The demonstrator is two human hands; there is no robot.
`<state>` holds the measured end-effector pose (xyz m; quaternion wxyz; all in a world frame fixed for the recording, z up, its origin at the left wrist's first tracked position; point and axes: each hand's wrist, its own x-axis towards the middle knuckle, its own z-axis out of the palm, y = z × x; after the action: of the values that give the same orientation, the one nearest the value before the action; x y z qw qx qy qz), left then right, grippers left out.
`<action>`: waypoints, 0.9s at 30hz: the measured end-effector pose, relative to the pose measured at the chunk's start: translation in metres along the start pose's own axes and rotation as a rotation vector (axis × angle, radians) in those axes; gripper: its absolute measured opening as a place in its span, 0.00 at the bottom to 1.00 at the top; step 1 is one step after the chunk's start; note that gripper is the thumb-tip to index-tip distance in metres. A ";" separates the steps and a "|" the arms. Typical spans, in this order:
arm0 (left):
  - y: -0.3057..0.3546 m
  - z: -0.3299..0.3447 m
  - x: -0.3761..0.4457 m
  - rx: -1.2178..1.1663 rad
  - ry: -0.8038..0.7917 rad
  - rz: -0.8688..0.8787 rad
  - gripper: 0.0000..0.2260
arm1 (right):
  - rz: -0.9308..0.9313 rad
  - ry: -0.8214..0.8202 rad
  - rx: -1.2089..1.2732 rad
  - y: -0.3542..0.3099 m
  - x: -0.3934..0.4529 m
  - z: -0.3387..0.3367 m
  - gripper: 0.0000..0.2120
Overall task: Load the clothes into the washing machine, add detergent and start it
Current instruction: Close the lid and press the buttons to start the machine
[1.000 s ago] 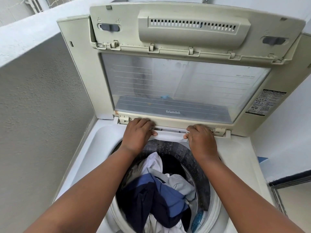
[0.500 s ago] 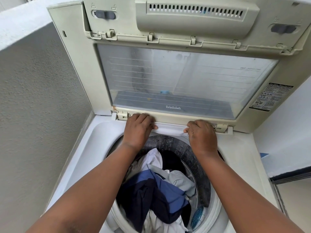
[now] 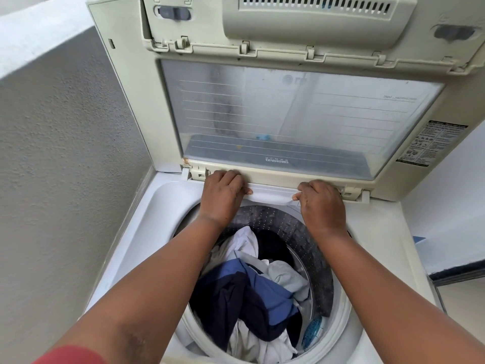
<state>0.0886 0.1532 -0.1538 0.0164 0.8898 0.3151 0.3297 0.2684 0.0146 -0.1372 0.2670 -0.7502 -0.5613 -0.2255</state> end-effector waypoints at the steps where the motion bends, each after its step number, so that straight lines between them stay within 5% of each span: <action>1: 0.002 -0.002 0.001 0.007 -0.015 -0.008 0.06 | -0.007 -0.023 -0.010 0.000 0.001 -0.001 0.12; 9: 0.017 -0.048 0.002 0.075 -0.361 -0.033 0.12 | 0.039 -0.505 -0.228 -0.019 0.026 -0.046 0.05; 11: 0.027 -0.079 0.016 -0.011 -0.307 0.016 0.13 | 0.043 -0.391 -0.185 -0.031 0.042 -0.079 0.07; 15: 0.050 -0.161 0.083 -0.081 0.267 0.337 0.10 | -0.038 0.067 -0.110 -0.060 0.108 -0.158 0.08; 18: 0.060 -0.211 0.141 0.011 0.477 0.388 0.16 | -0.037 0.326 -0.119 -0.077 0.164 -0.206 0.13; 20: 0.063 -0.223 0.171 0.149 0.409 0.305 0.24 | 0.010 0.255 -0.194 -0.079 0.196 -0.217 0.20; 23: 0.057 -0.215 0.194 0.285 0.056 0.134 0.34 | 0.096 -0.034 -0.333 -0.065 0.228 -0.208 0.30; 27: 0.050 -0.204 0.204 0.187 -0.069 0.074 0.31 | 0.132 -0.263 -0.240 -0.052 0.230 -0.191 0.28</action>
<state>0.1135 0.1935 0.1356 -0.0680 0.9092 0.3107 0.2686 0.2729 0.0675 0.1611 0.1141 -0.8349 -0.5099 -0.1729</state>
